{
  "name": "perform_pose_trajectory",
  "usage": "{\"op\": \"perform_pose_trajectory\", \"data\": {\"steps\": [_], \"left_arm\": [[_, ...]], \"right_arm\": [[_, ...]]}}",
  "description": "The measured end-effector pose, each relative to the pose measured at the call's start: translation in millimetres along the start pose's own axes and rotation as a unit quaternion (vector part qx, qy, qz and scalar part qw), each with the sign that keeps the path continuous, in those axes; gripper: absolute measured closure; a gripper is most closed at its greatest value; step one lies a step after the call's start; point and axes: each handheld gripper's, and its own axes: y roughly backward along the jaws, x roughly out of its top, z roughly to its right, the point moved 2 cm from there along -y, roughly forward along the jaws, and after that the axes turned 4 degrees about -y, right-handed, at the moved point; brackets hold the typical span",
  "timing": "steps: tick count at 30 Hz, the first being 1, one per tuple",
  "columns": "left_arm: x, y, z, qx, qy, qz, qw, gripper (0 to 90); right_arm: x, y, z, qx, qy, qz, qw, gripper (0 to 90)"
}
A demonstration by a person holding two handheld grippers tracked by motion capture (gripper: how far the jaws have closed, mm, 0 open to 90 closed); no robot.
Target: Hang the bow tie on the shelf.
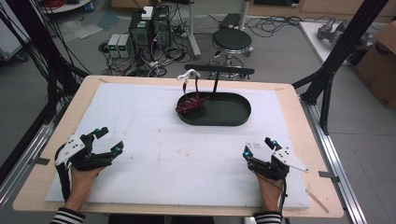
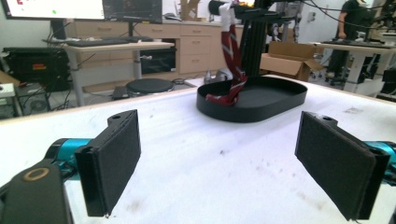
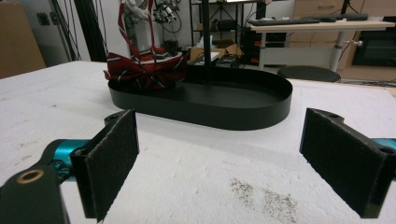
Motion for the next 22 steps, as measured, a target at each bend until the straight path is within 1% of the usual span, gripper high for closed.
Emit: {"op": "perform_pose_trajectory", "data": {"steps": [2, 4, 5, 6, 7, 8, 9, 10, 12, 13, 16, 17, 19, 22], "left_arm": [[-4.2, 3.7, -1.4, 0.012, -0.001, 0.010, 0.9999, 14.7], [-8.6, 4.9, -1.4, 0.020, -0.003, 0.016, 0.9997, 14.7], [-11.9, 5.3, 0.9, 0.026, -0.011, 0.022, 0.9994, 14.8], [-11.8, 5.5, 2.2, 0.028, -0.019, 0.024, 0.9991, 14.8], [-11.8, 5.5, 2.2, 0.028, -0.019, 0.024, 0.9991, 15.0], [-11.8, 5.3, 3.1, 0.026, -0.024, 0.022, 0.9991, 15.0], [-12.0, 5.2, 1.7, 0.021, -0.017, 0.024, 0.9994, 15.0], [-12.0, 5.2, 1.7, 0.021, -0.017, 0.024, 0.9994, 15.0], [-12.2, 5.2, -0.2, 0.022, -0.005, 0.024, 0.9995, 15.0], [-12.2, 4.9, -0.2, 0.023, -0.006, 0.021, 0.9995, 15.1], [-12.1, 3.8, 2.4, 0.024, -0.020, 0.015, 0.9994, 15.5], [-12.1, 4.0, 2.2, 0.024, -0.020, 0.015, 0.9994, 15.5], [-12.4, 5.1, 1.0, 0.025, -0.012, 0.022, 0.9994, 15.5], [-12.3, 5.1, 1.5, 0.024, -0.015, 0.021, 0.9994, 15.4]], "right_arm": [[0.0, 0.2, 0.1, 0.001, -0.001, 0.000, 1.0000, 10.7], [-0.3, 0.8, -0.3, 0.002, -0.004, 0.002, 1.0000, 10.7], [-0.2, 0.9, 0.2, 0.001, -0.002, 0.005, 1.0000, 10.7], [-0.2, 0.8, 0.3, 0.001, -0.002, 0.005, 1.0000, 10.7], [-0.1, 0.7, 0.6, 0.001, -0.002, 0.006, 1.0000, 10.7], [-0.1, 0.7, 0.8, 0.000, -0.002, 0.005, 1.0000, 10.7], [-0.1, 0.6, 0.9, -0.001, -0.003, 0.006, 1.0000, 10.7], [-0.1, 0.6, 0.9, -0.001, -0.003, 0.006, 1.0000, 10.7], [-0.2, 0.9, 0.1, -0.002, -0.003, 0.005, 1.0000, 10.7], [-0.2, 0.9, 0.1, -0.002, -0.003, 0.005, 1.0000, 10.7], [-0.2, 0.5, -0.1, -0.003, 0.001, 0.004, 1.0000, 10.7], [-0.2, 0.2, -0.7, -0.006, 0.002, 0.003, 1.0000, 10.7], [-0.3, 0.2, -1.0, -0.006, 0.005, 0.002, 1.0000, 10.7], [-0.4, 0.1, -1.6, -0.007, 0.005, 0.002, 1.0000, 10.7]]}}
